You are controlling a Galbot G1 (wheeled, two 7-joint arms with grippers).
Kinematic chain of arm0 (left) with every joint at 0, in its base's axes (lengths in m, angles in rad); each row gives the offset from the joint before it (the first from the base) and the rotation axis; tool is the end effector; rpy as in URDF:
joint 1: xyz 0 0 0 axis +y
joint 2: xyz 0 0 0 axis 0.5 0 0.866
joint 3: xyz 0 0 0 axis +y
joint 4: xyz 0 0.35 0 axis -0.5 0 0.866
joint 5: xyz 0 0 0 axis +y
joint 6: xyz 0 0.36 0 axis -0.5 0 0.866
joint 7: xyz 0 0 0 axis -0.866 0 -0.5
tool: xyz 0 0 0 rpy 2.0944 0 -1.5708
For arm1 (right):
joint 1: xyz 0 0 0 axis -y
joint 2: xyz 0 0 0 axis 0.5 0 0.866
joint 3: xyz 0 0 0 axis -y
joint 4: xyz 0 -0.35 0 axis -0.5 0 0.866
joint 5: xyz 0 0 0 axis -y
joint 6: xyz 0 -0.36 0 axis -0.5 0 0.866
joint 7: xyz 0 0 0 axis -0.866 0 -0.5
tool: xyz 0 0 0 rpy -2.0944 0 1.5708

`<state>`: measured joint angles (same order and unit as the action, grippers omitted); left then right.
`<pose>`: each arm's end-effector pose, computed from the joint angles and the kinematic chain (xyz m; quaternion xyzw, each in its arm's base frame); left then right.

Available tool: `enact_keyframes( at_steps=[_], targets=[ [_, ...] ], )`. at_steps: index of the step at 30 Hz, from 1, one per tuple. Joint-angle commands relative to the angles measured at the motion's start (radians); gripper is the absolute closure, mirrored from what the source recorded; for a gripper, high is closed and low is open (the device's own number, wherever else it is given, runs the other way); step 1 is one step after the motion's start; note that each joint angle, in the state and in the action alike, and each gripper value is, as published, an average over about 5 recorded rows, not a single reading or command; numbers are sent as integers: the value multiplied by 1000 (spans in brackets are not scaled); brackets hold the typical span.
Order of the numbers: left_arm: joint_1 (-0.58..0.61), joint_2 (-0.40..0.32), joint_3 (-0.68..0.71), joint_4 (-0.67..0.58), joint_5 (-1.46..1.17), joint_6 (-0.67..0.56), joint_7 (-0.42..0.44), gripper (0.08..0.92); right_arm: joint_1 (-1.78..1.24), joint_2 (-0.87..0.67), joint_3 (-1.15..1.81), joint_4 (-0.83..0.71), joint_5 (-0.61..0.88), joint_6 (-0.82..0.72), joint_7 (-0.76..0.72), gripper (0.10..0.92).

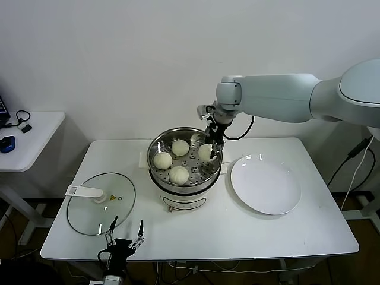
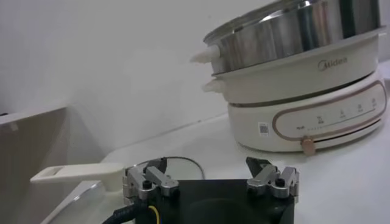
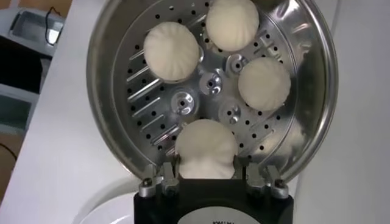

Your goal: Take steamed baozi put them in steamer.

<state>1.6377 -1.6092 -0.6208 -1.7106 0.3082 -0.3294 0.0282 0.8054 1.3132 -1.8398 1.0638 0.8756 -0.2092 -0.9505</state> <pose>0.1272 0.0231 -0.4475 -0.0213 -0.9861 -0.1486 0.0707 0.6039 0.0799 -0.0585 0.5577 -0.4971 0.5535 0.3682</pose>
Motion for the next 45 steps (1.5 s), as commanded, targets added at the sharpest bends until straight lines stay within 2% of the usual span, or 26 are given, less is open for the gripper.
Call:
enact_keyframes(
  at_steps=[1,15,18,23,26,32,45],
  targets=[
    [-2,-35,-1,3,-2,-1,0,177,-90,12,41,-45,-26,-10,31,423],
    [-3,-35,-3,2,-6,-1,2,177,-100,22,57,-65,-13,-18,58,415],
    [-3,-35,-2,-1,-6,0,3,177,-78,17,53,-54,11,-17,49,364],
    [-2,-35,-2,-6,-6,1,5,177,-20,3,35,-31,44,-10,22,235],
    [0,-35,0,-11,-5,2,5,177,15,-12,31,-22,62,-6,22,207],
    [4,-35,2,-16,-1,4,5,177,75,-58,28,16,80,-6,51,203],
    [8,-27,-3,-26,-6,18,3,177,65,-239,216,124,5,-125,354,203]
  ],
)
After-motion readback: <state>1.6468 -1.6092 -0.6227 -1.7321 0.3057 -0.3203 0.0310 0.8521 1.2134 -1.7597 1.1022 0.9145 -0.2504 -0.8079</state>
